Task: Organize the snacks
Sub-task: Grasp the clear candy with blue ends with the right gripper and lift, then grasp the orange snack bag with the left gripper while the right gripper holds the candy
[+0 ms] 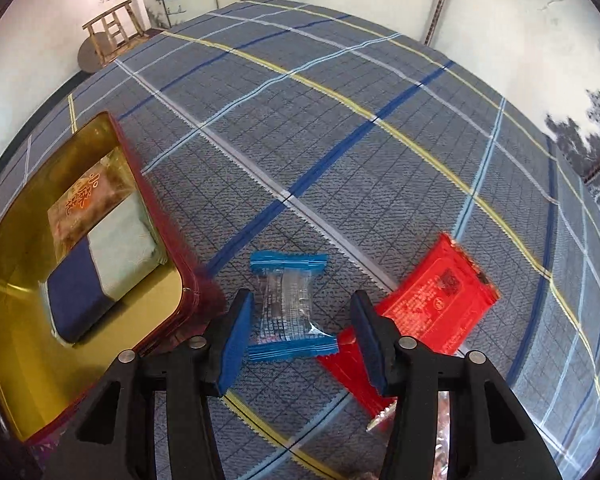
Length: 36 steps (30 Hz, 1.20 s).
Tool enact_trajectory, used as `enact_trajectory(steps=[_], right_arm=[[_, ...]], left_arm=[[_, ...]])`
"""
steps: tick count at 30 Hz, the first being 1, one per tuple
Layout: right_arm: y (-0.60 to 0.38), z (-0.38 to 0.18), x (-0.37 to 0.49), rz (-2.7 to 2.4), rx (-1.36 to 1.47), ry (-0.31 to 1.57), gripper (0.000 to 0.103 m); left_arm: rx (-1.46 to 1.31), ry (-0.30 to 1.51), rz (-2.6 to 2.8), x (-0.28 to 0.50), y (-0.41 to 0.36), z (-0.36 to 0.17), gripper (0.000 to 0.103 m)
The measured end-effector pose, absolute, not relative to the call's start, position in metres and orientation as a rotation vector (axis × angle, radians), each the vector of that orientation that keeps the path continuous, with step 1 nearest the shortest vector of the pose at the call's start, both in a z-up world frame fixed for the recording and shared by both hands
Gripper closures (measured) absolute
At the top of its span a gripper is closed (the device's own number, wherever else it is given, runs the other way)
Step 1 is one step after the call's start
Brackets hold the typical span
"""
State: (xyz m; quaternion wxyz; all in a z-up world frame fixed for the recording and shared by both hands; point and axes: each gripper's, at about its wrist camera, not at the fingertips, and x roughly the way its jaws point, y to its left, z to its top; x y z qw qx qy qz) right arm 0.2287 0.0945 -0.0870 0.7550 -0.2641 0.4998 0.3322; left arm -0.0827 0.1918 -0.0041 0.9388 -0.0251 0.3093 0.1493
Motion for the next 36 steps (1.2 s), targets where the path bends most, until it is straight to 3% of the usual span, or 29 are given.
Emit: enact_trajectory(steps=[1,3,8,15,25,29,36], right_arm=[[0.095,-0.086,0.228,0.745,-0.577,1.073,0.069],[0.096,-0.085,0.224,0.761,-0.601,1.079,0.077],[0.047,-0.037,0.198,0.783,-0.397,0.993,0.077],[-0.12,0.01,0.144,0.569,-0.154,0.895,0.077],[-0.28,-0.043,0.13,0.189,-0.096,0.912,0.077],[-0.301,-0.055,0.139,0.165,-0.023,0.894,0.077],[-0.296,-0.068,0.143,0.189,-0.001,0.859,0.076]], left_arm=[[-0.048,0.635,0.306,-0.082,0.19,-0.004,0.006],[-0.042,0.635,0.306,-0.081,0.187,-0.001,0.006],[-0.021,0.605,0.27,-0.086,0.174,0.011,0.006],[0.017,0.616,0.08,-0.079,0.129,0.026,0.006],[0.133,0.666,-0.229,-0.023,0.028,0.026,0.006],[0.162,0.701,-0.344,0.008,0.0,0.018,0.006],[0.171,0.941,-0.391,0.071,-0.024,-0.031,0.006]])
